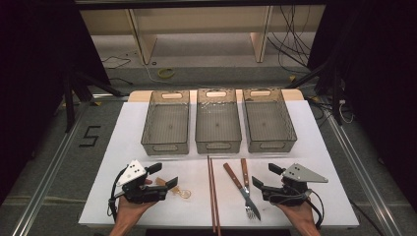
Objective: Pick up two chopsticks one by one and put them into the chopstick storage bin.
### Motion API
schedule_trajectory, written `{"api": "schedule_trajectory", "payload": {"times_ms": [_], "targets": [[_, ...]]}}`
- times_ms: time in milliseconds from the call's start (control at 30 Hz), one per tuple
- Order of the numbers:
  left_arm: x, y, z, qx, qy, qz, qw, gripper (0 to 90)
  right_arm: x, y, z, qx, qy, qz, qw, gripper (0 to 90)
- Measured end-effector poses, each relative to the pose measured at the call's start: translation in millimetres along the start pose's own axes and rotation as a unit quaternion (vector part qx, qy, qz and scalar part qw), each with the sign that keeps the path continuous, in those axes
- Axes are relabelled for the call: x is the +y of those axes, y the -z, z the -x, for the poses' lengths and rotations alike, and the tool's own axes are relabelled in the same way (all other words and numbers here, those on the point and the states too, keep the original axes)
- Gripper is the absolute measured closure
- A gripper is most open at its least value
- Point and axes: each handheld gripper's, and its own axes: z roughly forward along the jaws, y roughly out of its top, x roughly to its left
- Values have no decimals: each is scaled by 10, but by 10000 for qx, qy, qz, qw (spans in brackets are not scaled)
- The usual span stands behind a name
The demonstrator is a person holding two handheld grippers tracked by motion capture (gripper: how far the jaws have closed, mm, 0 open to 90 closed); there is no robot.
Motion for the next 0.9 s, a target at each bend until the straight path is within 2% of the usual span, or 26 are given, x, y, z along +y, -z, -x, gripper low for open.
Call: {"api": "schedule_trajectory", "payload": {"times_ms": [167, 467, 500, 567, 600, 633, 700, 767, 800, 867, 900], "targets": [[3, 0, 0, 21, -15, 0, 10000, 184, 10, -6, -6, -10, -28, -49, 10000, 259], [1, -3, -14, 61, -21, -8, 10000, 184, 97, -64, -63, -35, -15, -424, 9991, 309], [1, -3, -15, 65, -19, -10, 10000, 184, 144, -100, -103, -13, -38, -643, 9979, 311], [1, -3, -16, 69, -12, -4, 10000, 184, 164, -115, -133, 42, -34, -699, 9975, 319], [2, -3, -16, 69, -14, -8, 10000, 184, 203, -153, -214, 108, 55, -856, 9963, 332], [1, -4, -16, 69, -12, -3, 10000, 184, 203, -153, -214, 108, 55, -856, 9963, 332], [2, -5, -18, 65, -15, -12, 10000, 184, 233, -204, -306, 154, 193, -1010, 9946, 341], [1, -4, -20, 64, -12, -13, 10000, 184, 249, -263, -386, 286, 201, -1161, 9926, 356], [1, -4, -22, 63, -18, -16, 10000, 184, 259, -332, -459, 367, 268, -1346, 9899, 367], [1, -3, -23, 62, -17, -10, 10000, 184, 265, -406, -525, 385, 345, -1531, 9869, 378], [1, -3, -22, 60, -13, -9, 10000, 184, 265, -406, -525, 385, 345, -1531, 9869, 378]]}}
